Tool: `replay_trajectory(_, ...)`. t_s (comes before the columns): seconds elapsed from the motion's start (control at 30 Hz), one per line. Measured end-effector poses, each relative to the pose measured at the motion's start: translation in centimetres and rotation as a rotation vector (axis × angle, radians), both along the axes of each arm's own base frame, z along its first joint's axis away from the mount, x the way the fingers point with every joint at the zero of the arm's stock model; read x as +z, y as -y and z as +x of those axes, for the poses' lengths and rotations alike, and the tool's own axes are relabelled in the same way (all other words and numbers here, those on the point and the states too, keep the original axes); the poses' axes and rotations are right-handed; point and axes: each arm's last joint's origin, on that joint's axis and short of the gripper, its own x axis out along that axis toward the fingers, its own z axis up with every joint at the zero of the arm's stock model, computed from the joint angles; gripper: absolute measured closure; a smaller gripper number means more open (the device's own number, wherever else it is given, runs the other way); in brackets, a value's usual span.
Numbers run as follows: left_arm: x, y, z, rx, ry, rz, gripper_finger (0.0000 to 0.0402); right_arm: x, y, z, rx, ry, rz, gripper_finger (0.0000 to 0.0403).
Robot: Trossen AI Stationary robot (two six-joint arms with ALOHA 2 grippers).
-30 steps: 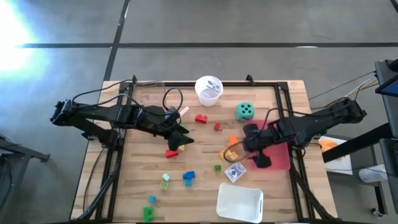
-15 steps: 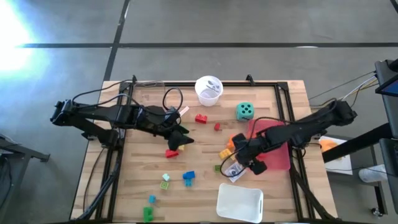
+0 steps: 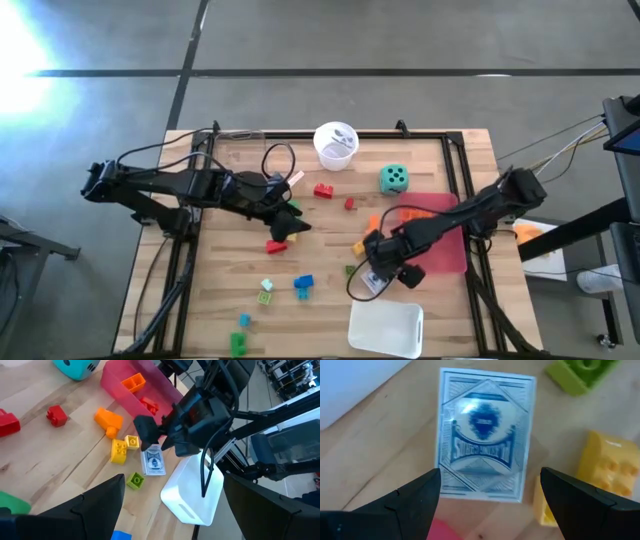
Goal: Pick & Place Toys
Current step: Put the blue deck of cards into the white bin
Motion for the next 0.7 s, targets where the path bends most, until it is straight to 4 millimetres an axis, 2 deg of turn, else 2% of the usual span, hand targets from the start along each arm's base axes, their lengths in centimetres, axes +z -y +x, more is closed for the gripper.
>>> replay_trajectory(0.27, -0.2, 0.0, 0.0, 0.001, -0.004, -0.001, 0.0062, -0.4, -0.8, 0.4, 0.095, 0.006, -0.019, 0.0068)
replay_trajectory(0.53, -1.4, 0.0, -0.1, 0.025, -0.045, -0.033, 0.0062, -0.9, -0.8, 0.4, 0.074, -0.025, 0.003, 0.0068)
replay_trajectory(0.7, -1.4, 0.0, 0.0, 0.026, -0.042, -0.035, 0.0062, -1.1, -0.8, 0.4, 0.059, -0.027, -0.007, 0.0068)
